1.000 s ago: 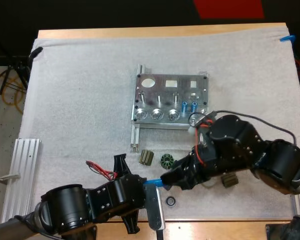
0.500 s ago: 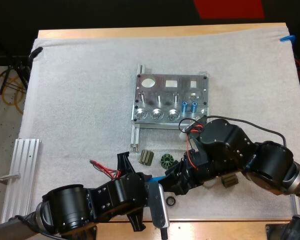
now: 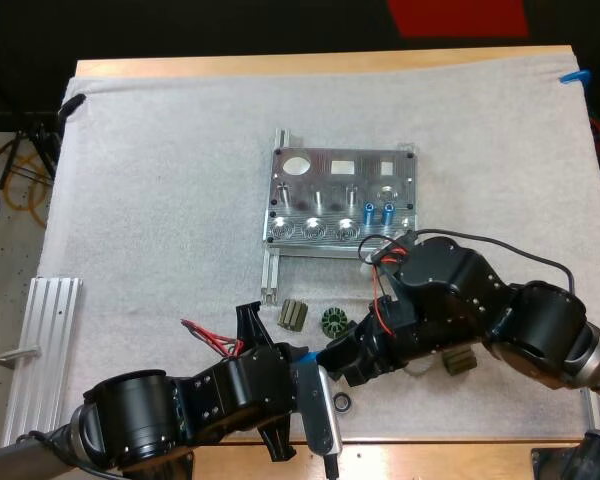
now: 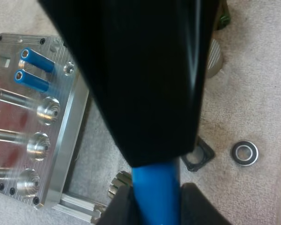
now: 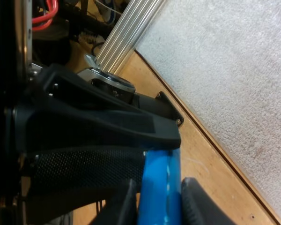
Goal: Load cells from left to right
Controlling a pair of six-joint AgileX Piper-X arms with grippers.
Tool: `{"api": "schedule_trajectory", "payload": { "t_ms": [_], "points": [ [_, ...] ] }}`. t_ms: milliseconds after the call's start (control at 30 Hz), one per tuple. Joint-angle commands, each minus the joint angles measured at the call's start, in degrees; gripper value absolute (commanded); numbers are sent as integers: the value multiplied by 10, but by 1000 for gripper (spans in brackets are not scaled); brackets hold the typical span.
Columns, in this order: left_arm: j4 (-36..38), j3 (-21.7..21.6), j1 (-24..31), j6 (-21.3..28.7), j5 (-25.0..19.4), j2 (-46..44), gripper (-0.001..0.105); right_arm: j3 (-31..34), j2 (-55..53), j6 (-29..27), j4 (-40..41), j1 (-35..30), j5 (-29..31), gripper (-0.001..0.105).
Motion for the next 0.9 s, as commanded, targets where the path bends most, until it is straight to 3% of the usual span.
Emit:
{"api": "schedule_trajectory", "payload": {
  "t_ms": [0, 133, 300, 367, 467, 533, 700, 800, 867],
  "points": [
    [-9, -2, 0, -7, -19, -3, 0, -1, -4, -2, -12, 1, -15, 0],
    [-3, -2, 0, -7, -40, -3, 10, -1, -4, -2, -12, 1, -13, 0],
    [7, -3, 0, -20, -67, -30, 48, -1, -4, -2, -13, 1, 14, 0],
    [25, -3, 0, -39, -110, -52, 65, -1, -4, -5, -13, 1, 51, 0],
    [50, -3, 16, -52, -154, -78, 69, -1, -4, -15, -13, 0, 64, 0],
    [61, -3, 38, -57, -162, -97, 69, -1, -4, -18, -13, 0, 64, 0],
    [52, -3, 153, -13, -158, -138, 69, -1, -4, -18, -13, 0, 71, 0],
    [24, -3, 238, 43, -100, -158, 69, -3, -4, -17, -13, 0, 119, 0],
    [4, -3, 312, 66, -29, -171, 69, -11, 3, -17, -7, -1, 142, 0]
  ]
}}
